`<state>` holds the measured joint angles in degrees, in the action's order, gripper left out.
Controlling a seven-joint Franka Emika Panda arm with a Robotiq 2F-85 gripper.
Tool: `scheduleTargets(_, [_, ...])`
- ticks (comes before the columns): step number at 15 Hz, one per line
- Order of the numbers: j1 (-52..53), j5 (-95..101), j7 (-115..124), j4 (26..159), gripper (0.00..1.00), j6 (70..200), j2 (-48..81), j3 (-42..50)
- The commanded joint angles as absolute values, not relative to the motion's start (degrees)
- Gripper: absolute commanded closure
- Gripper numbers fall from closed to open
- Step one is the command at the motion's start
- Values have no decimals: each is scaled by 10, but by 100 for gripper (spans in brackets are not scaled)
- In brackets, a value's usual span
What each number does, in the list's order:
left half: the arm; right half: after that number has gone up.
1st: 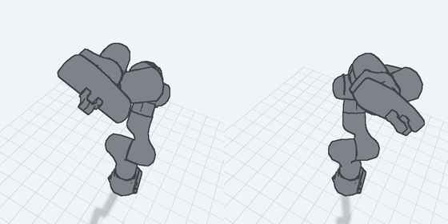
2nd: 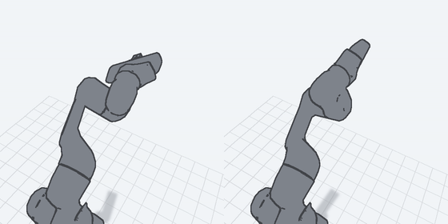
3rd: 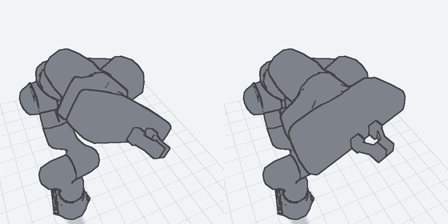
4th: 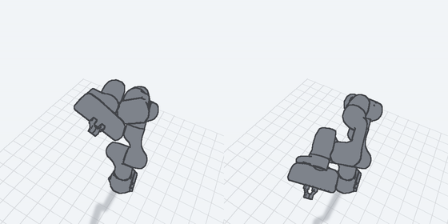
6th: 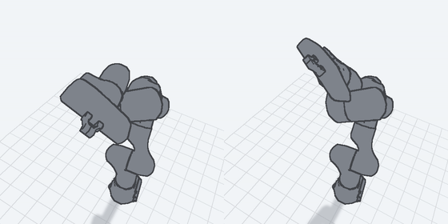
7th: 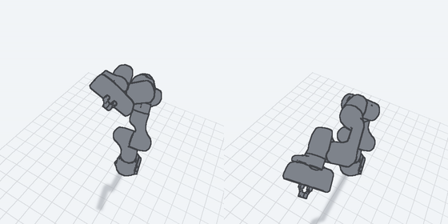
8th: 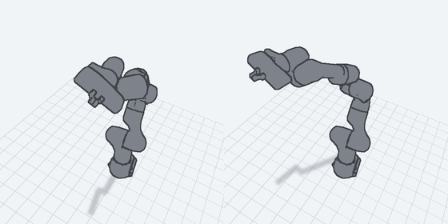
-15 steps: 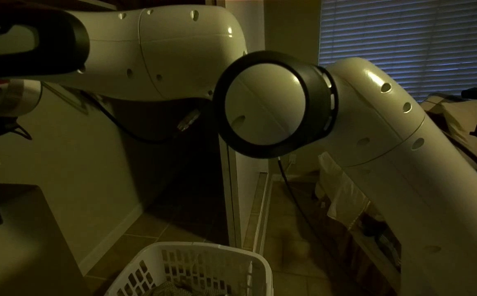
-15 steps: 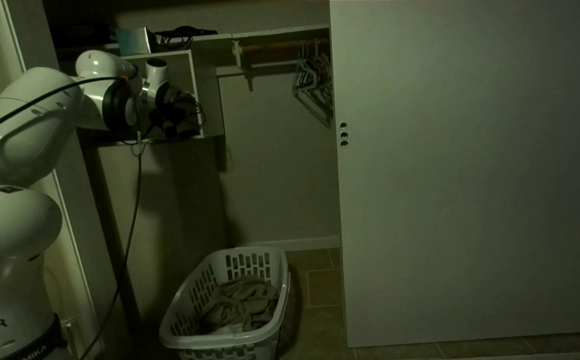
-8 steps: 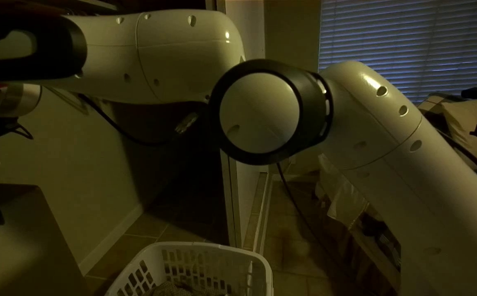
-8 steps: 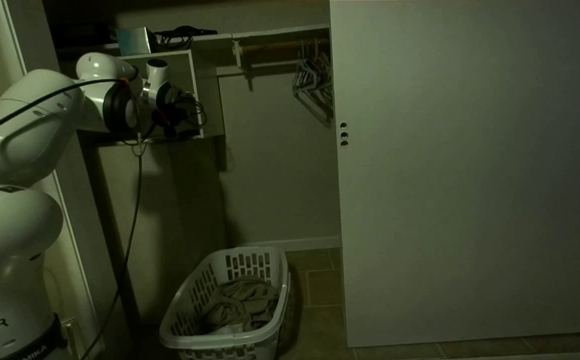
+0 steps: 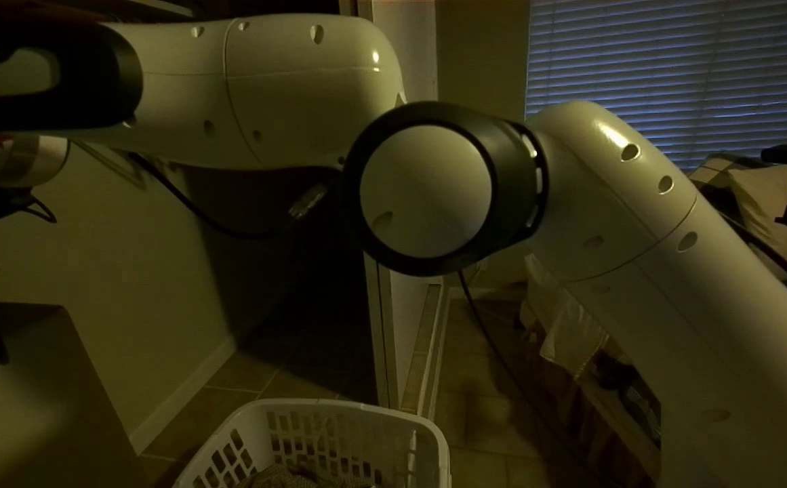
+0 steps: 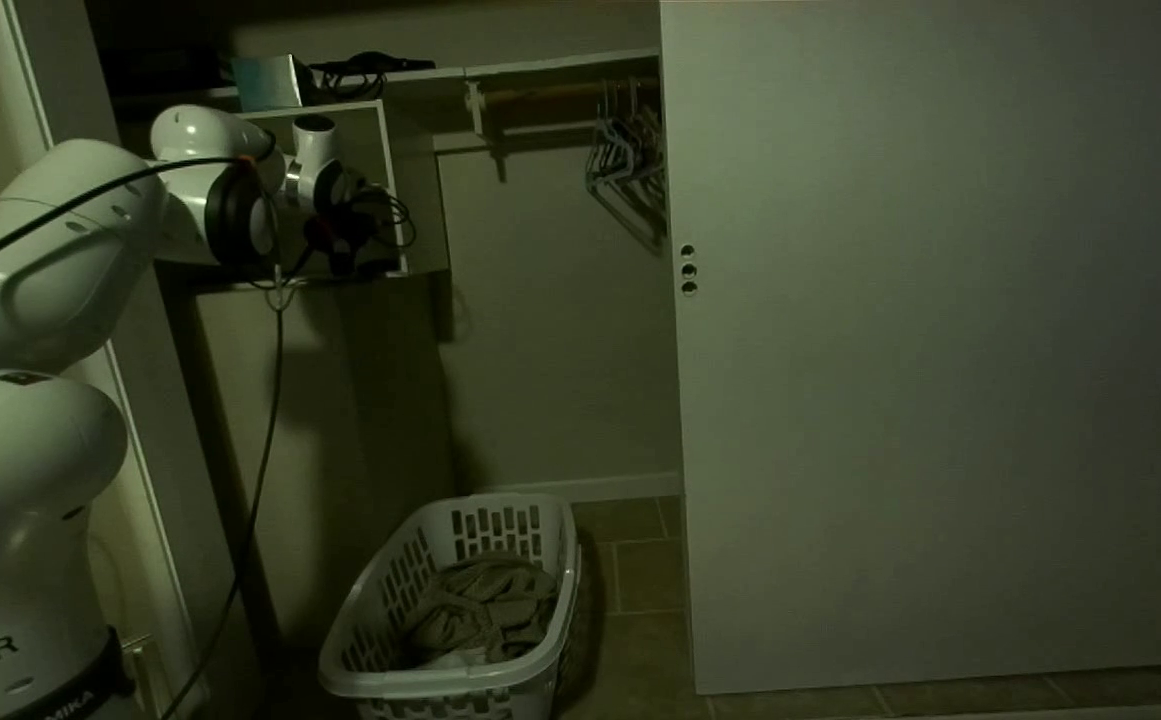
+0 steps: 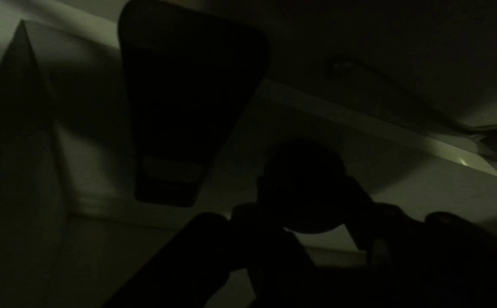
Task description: Move the black object to the shelf above
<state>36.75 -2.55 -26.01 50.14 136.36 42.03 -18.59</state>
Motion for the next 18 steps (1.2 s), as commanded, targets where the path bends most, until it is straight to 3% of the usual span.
scheduleTargets(1, [383, -14, -246, 454, 24, 1349, 442, -175])
scheduleTargets(4, [388, -8, -258, 418, 4, 1334, 464, -185])
scheduleTargets(6, [394, -12, -259, 400, 0, 1329, 479, -185])
scheduleTargets(16, [415, -16, -276, 334, 0, 1347, 541, -176])
scheduleTargets(17, [417, -15, -276, 329, 4, 1347, 545, -176])
scheduleTargets(18, [418, -15, -277, 327, 17, 1348, 547, -175])
